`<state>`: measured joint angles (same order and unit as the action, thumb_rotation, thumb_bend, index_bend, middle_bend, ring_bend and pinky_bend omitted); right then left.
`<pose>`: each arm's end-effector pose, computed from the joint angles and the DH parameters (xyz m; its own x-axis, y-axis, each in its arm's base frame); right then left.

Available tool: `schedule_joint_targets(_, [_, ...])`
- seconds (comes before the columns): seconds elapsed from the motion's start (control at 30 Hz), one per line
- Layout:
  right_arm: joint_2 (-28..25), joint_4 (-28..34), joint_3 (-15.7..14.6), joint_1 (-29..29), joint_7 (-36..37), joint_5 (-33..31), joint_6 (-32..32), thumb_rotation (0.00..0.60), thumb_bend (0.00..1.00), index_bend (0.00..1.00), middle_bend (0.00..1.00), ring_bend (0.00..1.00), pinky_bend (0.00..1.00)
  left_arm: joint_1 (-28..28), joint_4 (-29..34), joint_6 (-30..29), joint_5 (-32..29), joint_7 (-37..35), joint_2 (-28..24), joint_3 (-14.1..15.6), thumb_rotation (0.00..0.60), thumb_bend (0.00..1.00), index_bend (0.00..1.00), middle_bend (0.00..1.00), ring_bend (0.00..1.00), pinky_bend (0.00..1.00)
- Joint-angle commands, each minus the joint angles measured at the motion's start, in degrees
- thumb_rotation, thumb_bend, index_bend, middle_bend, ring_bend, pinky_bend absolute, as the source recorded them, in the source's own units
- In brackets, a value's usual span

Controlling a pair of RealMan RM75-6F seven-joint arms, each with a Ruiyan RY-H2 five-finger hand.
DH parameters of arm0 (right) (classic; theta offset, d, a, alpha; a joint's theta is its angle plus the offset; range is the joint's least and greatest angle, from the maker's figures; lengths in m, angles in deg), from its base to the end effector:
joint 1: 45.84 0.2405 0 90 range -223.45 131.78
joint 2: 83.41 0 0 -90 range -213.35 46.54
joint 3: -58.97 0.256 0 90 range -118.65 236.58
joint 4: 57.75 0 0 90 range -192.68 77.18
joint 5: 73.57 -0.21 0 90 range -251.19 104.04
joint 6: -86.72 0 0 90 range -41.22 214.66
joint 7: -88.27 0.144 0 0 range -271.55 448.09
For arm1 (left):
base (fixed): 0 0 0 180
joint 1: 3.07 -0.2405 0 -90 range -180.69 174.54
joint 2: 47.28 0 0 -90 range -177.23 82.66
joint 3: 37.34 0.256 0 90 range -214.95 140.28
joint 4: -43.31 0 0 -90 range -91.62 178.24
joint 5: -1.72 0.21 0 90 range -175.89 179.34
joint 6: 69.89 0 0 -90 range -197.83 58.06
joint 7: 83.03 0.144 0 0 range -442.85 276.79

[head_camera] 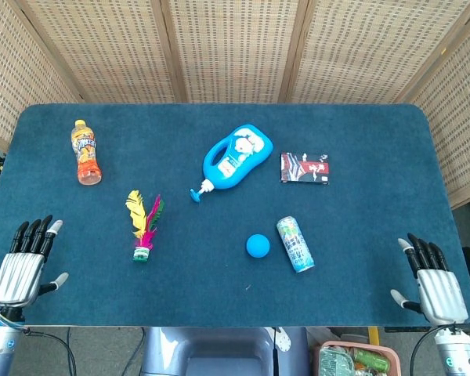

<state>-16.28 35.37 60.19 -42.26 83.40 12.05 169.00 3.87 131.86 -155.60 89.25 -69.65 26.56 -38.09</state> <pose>-0.3126 -0.1670 0.1307 0.4114 -0.0933 0.9067 -0.9103 0.0085 0.4139 -0.2980 0.1837 0.1050 0.5159 0.0078 0.8566 0.8545 -0.0758 -0.5139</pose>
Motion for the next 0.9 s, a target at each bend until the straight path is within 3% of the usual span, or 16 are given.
schedule_joint_targets(0.03, [0.03,-0.02,0.01,0.00,0.01,0.04,0.04,0.600,0.17,0.05,0.00,0.00,0.00,0.09,-0.17,0.33,-0.27,0.00,0.11,-0.09,0.600,0.15,0.00,0.00,0.00,0.00])
schedule_joint_targets(0.47, [-0.04,-0.32,0.01,0.03,0.50,-0.34,-0.40,0.600,0.17,0.05,0.00,0.00,0.00,0.75,-0.96,1.44,-1.19,-0.68,0.55,-0.98,0.600,0.16,0.07,0.00,0.00,0.00])
schedule_joint_targets(0.67, [0.09,-0.61,0.03,0.21,0.58,-0.78,-1.04,0.600,0.17,0.05,0.00,0.00,0.00,3.60,0.00,4.23,-1.69,-1.72,-0.78,-3.18,0.600,0.18,0.20,0.00,0.00,0.00])
schedule_joint_targets(0.9, [0.28,-0.98,0.25,0.41,0.51,-1.45,-1.61,0.600,0.17,0.05,0.00,0.00,0.00,10.73,-3.41,10.85,-3.24,-2.98,-0.91,-8.16,0.600,0.21,0.25,0.00,0.00,0.00])
